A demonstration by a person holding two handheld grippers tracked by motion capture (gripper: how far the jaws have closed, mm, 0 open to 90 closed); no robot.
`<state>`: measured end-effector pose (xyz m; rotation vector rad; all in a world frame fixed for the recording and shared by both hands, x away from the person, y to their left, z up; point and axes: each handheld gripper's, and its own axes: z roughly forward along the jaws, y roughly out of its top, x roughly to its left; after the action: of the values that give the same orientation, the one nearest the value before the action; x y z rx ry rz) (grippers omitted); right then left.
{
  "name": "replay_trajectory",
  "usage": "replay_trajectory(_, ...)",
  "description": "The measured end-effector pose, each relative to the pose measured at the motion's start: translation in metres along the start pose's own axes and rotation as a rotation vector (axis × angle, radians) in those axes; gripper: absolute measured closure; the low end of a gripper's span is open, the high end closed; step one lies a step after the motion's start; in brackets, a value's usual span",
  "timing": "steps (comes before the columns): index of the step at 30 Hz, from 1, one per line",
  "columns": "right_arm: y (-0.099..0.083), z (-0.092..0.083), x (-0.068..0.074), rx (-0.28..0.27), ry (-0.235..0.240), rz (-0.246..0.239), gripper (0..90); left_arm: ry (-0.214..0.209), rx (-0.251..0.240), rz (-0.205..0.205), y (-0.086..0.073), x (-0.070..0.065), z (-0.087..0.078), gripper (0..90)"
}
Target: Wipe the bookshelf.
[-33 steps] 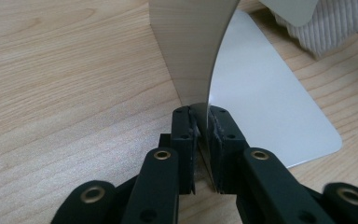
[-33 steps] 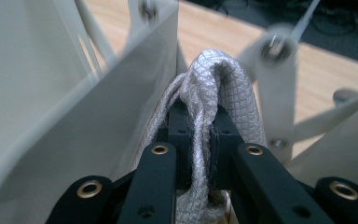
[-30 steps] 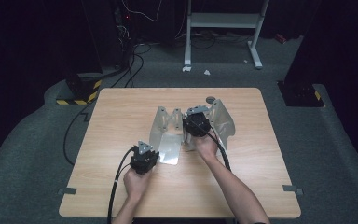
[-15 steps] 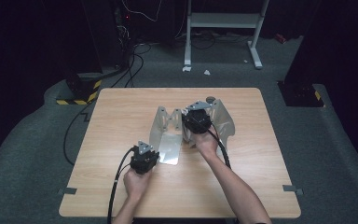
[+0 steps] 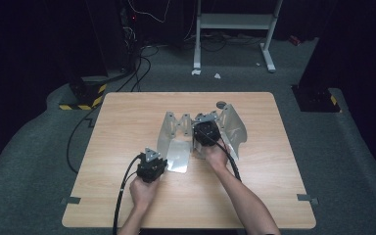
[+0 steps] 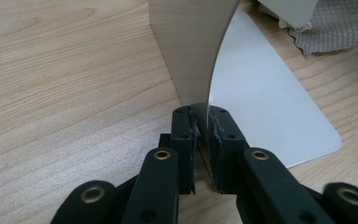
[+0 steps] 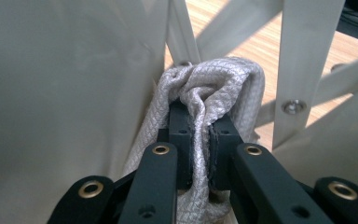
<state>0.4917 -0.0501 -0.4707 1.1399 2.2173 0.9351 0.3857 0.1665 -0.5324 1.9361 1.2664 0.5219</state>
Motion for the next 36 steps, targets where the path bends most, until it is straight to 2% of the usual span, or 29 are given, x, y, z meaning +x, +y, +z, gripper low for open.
replay_trajectory(10, -0.007, 0.002, -0.001, 0.034, -0.046, -0.042, 83.2, -0.002, 0.001, -0.002, 0.0, 0.0, 0.0, 80.9)
replay_trajectory(18, -0.01, 0.003, -0.002, 0.046, -0.064, -0.051, 83.2, -0.003, 0.001, -0.002, 0.0, 0.0, 0.0, 80.9)
replay_trajectory(31, 0.004, -0.031, -0.01, -0.065, -0.091, 0.015, 83.7, -0.002, 0.007, 0.008, 0.0, 0.0, 0.0, 81.2)
replay_trajectory(36, 0.016, -0.045, -0.009, -0.111, -0.101, 0.012, 83.7, -0.001, 0.004, 0.008, 0.0, 0.0, 0.0, 81.2)
